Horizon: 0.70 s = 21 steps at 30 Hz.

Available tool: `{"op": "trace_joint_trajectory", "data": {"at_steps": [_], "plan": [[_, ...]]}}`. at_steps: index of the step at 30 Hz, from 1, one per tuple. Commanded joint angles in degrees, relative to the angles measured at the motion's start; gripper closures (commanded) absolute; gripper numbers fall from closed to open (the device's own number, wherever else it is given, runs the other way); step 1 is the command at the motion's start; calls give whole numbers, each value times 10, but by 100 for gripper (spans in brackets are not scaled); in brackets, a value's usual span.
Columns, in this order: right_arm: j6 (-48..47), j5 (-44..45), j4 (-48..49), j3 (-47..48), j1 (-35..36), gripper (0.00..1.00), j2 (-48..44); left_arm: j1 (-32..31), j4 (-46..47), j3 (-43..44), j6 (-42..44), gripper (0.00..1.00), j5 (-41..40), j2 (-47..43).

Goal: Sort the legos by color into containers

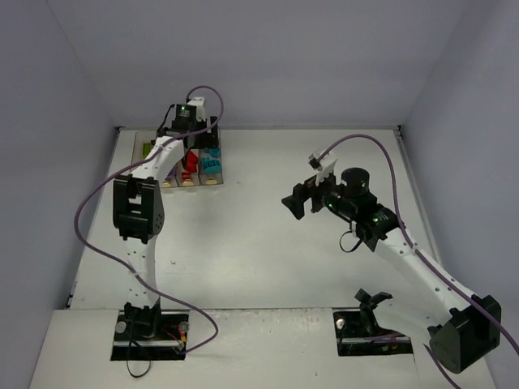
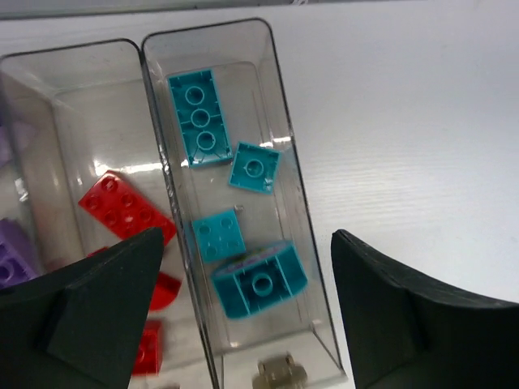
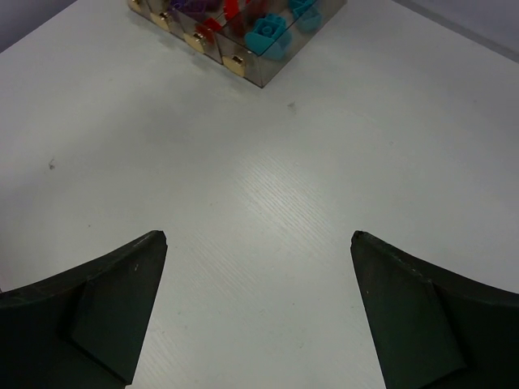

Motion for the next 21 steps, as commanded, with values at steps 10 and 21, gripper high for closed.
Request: {"op": "trace_joint_trajectory", "data": {"at_steps": [10,21], "plan": [[115,334,-99,95,-20,0,-15,1,-78,-200,-15,20,-47,-436],[148,381,-152,83,-22,0,-80,1,-207,-414,-47,19,-135,-795]]}}
